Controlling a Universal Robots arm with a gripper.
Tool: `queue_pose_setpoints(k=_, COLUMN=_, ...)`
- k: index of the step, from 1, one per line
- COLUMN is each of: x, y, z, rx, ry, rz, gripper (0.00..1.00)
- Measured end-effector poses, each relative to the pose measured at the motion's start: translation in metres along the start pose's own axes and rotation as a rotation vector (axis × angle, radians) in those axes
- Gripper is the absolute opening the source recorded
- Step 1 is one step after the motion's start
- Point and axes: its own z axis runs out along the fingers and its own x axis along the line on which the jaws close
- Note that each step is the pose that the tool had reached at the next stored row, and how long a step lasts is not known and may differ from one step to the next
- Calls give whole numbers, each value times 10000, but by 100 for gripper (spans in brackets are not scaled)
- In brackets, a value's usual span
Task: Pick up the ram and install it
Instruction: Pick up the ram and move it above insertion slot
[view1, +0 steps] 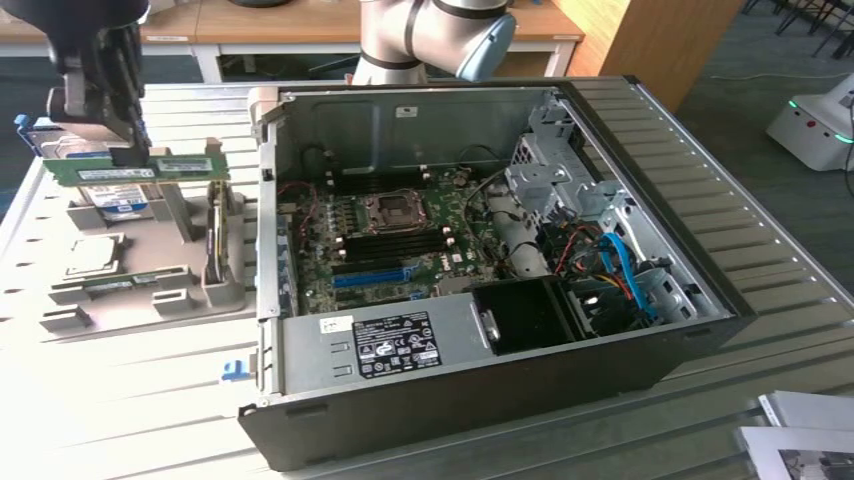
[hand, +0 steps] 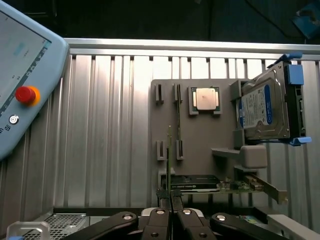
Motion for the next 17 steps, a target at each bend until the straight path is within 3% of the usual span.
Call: queue_pose_setpoints(k=17, x=-5, y=-330, z=-40, rx=-35, ry=1, rz=2, gripper=12)
